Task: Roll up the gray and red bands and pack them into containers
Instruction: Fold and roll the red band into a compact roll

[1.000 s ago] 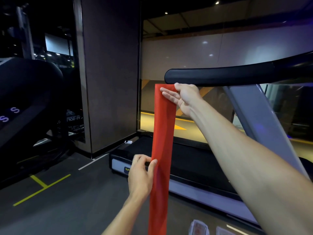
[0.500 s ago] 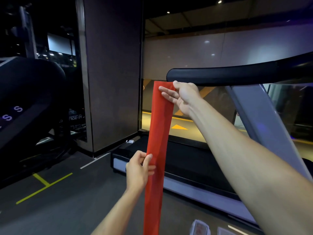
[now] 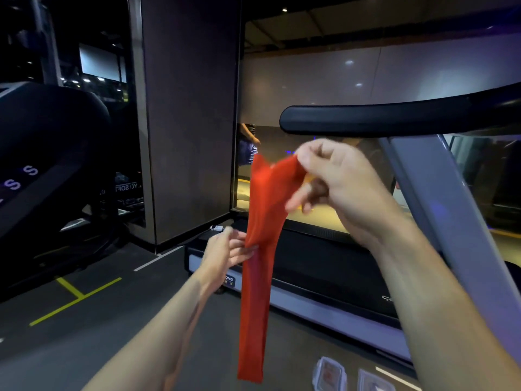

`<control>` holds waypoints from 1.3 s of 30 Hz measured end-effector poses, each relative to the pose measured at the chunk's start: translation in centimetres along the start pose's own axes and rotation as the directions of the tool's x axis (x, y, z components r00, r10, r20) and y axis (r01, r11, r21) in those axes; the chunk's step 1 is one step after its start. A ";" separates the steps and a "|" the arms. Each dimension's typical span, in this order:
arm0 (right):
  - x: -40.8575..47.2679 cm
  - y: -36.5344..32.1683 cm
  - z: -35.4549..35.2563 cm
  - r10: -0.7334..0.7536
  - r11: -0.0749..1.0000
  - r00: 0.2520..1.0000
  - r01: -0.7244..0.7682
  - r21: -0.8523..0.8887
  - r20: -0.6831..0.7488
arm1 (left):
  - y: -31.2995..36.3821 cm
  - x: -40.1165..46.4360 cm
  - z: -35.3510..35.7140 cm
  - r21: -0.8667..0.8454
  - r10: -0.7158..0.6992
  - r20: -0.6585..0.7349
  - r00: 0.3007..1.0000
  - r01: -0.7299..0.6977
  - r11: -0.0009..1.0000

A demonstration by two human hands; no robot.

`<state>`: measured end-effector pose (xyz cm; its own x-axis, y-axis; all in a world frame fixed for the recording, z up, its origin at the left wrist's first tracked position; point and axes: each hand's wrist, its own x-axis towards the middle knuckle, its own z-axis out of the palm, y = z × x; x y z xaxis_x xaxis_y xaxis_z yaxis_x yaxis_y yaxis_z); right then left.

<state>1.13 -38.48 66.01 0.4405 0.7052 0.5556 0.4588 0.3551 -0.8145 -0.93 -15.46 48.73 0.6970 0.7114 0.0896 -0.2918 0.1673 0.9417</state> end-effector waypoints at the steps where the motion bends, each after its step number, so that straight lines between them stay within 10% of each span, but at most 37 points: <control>1: -1.9 0.4 0.1 -0.005 1.000 0.996 0.005 -0.003 0.091 | 0.3 0.1 0.1 -0.015 0.003 -0.010 1.000 -0.003 1.000; 7: -8.9 7.4 0.6 0.342 0.929 0.802 -0.207 -0.308 0.490 | 1.3 1.0 -0.2 0.082 0.108 0.026 0.994 -0.110 0.991; 17: -3.2 18.6 0.9 0.192 0.920 0.967 -0.236 -0.313 -0.166 | 2.1 1.4 -0.8 0.083 0.134 0.135 0.982 -0.145 0.986; 39: -3.4 20.8 2.3 0.112 0.931 0.951 -0.202 -0.304 -0.290 | 0.6 1.3 0.4 0.095 0.090 0.082 0.993 -0.097 0.991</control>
<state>7.40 -32.02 46.80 0.6933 0.5323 0.4857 0.5731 0.0013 -0.8195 0.07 -14.77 49.54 0.7193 0.6653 0.1999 -0.2949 0.0319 0.9550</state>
